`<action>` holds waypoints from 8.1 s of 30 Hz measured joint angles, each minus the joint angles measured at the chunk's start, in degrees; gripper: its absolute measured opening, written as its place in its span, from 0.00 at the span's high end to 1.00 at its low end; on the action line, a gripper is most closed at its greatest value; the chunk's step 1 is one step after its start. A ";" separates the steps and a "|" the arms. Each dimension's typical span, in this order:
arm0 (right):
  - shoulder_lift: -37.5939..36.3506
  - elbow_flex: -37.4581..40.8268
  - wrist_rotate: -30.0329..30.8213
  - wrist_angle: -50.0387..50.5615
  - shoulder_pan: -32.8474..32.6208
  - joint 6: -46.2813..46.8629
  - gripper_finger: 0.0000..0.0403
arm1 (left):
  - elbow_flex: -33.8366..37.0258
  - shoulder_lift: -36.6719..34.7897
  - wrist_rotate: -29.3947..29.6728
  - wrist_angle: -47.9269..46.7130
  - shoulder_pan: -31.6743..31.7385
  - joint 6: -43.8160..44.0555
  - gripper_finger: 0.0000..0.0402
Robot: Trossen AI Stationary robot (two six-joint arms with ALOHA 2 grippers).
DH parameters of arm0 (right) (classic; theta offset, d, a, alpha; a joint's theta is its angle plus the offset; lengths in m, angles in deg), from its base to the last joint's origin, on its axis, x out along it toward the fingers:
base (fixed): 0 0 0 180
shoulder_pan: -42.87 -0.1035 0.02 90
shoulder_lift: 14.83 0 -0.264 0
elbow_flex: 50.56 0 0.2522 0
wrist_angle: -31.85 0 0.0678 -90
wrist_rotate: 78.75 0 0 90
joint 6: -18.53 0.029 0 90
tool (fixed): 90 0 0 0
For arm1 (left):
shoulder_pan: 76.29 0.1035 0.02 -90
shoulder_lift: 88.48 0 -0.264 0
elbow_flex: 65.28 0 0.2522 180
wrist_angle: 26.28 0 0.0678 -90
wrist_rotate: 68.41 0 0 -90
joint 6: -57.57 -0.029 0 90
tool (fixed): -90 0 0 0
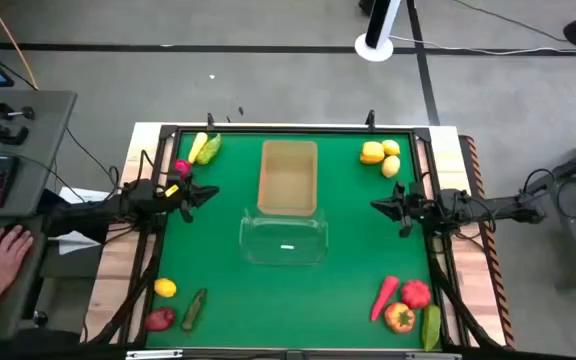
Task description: Sort produce into baskets
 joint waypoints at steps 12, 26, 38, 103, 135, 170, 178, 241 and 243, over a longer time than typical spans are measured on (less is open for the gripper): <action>0.01 0.01 0.00 0.00 0.02 0.00 1.00 | 0.01 0.02 -0.01 0.00 -0.01 0.00 1.00; 0.00 0.01 0.00 0.00 0.01 0.00 1.00 | 0.00 0.00 0.01 -0.01 -0.01 0.00 1.00; 0.00 0.00 0.00 0.00 0.00 0.00 1.00 | 0.01 0.01 0.00 -0.01 0.00 0.00 1.00; 0.00 0.02 0.00 0.00 0.01 0.00 1.00 | 0.02 0.01 -0.01 0.01 0.00 0.00 1.00; 17.63 -32.82 29.09 32.45 7.64 8.47 0.65 | 0.00 0.00 0.00 -0.01 -0.01 0.00 1.00; 78.20 -42.21 6.93 43.50 52.48 29.08 0.26 | 0.01 0.00 0.01 -0.01 -0.01 0.00 1.00; 86.88 -42.21 5.56 42.02 52.54 26.67 0.26 | 0.00 0.00 0.00 -0.01 0.00 0.00 1.00; 83.01 -42.18 2.82 -25.44 17.29 15.61 0.36 | 0.00 0.01 -0.01 0.00 0.01 0.00 1.00; 83.01 -42.18 2.00 -25.51 17.29 13.23 0.36 | 0.01 0.01 -0.01 0.01 0.00 0.00 1.00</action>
